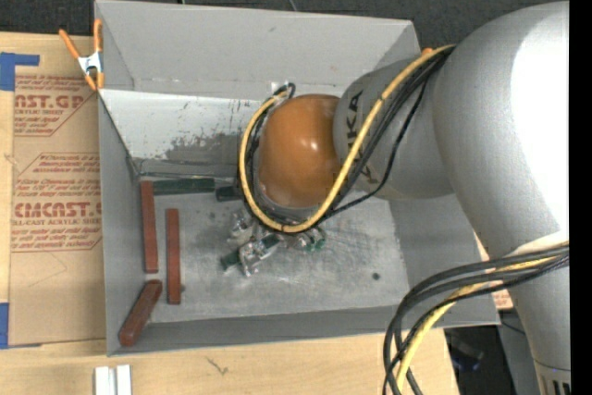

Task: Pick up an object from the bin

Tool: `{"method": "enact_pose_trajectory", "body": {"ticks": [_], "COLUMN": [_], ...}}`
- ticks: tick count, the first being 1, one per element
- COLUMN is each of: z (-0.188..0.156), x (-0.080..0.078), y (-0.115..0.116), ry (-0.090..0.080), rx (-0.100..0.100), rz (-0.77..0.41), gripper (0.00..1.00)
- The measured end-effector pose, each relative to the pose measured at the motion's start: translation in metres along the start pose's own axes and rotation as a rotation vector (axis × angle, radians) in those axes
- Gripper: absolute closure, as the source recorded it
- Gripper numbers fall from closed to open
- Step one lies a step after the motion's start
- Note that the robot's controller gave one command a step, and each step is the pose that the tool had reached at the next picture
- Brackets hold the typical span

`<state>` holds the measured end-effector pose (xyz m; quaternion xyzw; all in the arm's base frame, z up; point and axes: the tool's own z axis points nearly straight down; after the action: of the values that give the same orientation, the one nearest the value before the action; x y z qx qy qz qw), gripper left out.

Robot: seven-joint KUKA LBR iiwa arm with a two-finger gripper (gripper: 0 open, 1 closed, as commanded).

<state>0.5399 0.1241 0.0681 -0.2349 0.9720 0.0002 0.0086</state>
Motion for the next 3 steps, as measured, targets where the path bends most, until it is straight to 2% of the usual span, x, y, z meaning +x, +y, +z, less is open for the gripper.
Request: {"method": "enact_pose_trajectory", "body": {"ticks": [2,3], "z": [-0.004,-0.015], "x": [-0.001,0.001], "y": [0.0,0.001], "ry": [0.001,0.009], "rx": [0.0,-0.002], "rz": [-0.017,-0.012], "gripper": [1.0,1.0]}}
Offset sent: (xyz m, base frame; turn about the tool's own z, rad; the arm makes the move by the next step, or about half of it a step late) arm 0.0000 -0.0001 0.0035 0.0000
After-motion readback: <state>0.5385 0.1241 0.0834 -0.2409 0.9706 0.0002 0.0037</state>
